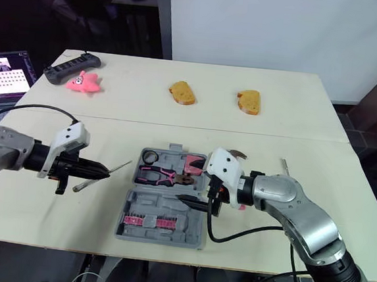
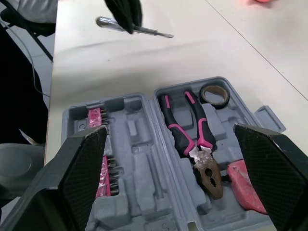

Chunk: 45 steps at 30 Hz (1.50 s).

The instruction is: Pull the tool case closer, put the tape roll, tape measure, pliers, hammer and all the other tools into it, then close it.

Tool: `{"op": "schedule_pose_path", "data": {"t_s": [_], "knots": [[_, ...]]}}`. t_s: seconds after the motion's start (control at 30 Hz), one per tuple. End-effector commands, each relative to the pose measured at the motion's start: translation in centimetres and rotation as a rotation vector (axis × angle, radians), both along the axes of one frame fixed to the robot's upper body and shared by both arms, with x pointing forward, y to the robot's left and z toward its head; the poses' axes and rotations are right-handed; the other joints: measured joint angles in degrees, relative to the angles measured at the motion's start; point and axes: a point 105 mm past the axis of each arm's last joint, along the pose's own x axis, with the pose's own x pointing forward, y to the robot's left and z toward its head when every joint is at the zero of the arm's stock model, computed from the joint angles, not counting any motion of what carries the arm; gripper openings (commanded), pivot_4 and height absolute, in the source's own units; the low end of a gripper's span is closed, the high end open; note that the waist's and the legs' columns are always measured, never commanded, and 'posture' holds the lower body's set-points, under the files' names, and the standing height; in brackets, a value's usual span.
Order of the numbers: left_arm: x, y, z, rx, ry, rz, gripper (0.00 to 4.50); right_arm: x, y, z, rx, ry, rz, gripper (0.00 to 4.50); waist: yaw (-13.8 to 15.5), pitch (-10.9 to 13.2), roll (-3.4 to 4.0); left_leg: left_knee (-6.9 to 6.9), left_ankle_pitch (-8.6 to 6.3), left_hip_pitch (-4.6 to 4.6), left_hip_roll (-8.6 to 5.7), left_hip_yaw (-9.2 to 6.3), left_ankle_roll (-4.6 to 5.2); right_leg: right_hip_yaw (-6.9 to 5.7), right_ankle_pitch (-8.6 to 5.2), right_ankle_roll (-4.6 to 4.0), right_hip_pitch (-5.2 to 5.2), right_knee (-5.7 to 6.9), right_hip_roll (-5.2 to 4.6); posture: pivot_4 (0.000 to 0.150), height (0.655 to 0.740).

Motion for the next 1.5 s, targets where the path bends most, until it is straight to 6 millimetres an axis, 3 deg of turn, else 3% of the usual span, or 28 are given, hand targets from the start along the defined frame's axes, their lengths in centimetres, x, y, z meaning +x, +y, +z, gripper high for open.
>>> {"op": "schedule_pose_path", "data": {"t_s": [0.03,0.23,0.43,0.7,0.93,1.5], "knots": [[-0.4,-1.2,0.7,0.042,0.042,-0.094,0.02,-0.3,0.5,0.9,0.022,-0.050,0.004,4.50,0.02,0.01,-0.01,0.00,0.00,0.00,0.00,0.00,0.00,0.00,0.00,0.00,-0.01,-0.01,0.00,0.150,0.7400],[0.4,-2.6,0.0,0.251,0.006,-0.249,0.02,-0.3,0.5,0.6,0.031,-0.053,-0.029,4.50,-0.12,0.01,-0.01,0.00,-0.01,-0.01,0.00,-0.01,0.02,0.01,0.00,0.01,-0.03,0.01,0.04,0.150,0.7400],[2.2,-6.8,-1.4,0.411,-0.112,-0.473,0.02,-0.5,0.4,0.1,0.027,-0.054,-0.060,4.50,0.32,0.02,-0.03,0.10,-0.01,-0.07,-0.01,-0.01,0.02,0.02,0.00,0.01,0.01,-0.01,0.03,0.150,0.7400],[2.3,-9.4,-1.8,0.444,-0.124,-0.546,0.02,-1.4,0.1,-0.5,0.001,-0.014,-0.044,4.50,-0.07,0.02,-0.02,0.06,-0.05,-0.01,0.01,-0.04,0.13,0.06,0.01,0.02,-0.03,0.06,0.11,0.150,0.7400],[2.4,-12.0,-3.3,0.500,-0.164,-0.555,0.02,-1.4,-0.5,-0.9,-0.040,-0.005,-0.030,4.50,0.15,0.03,-0.04,0.15,-0.05,-0.02,0.00,-0.04,0.13,0.07,0.01,0.02,0.05,0.04,0.08,0.150,0.7400],[1.7,-12.7,-5.8,0.514,-0.180,-0.501,0.02,-1.2,-0.1,-1.0,-0.026,-0.008,-0.045,4.50,0.13,0.02,-0.04,0.14,-0.06,0.02,0.00,-0.05,0.14,0.07,0.02,0.03,0.06,0.06,0.08,0.150,0.7400]]}}
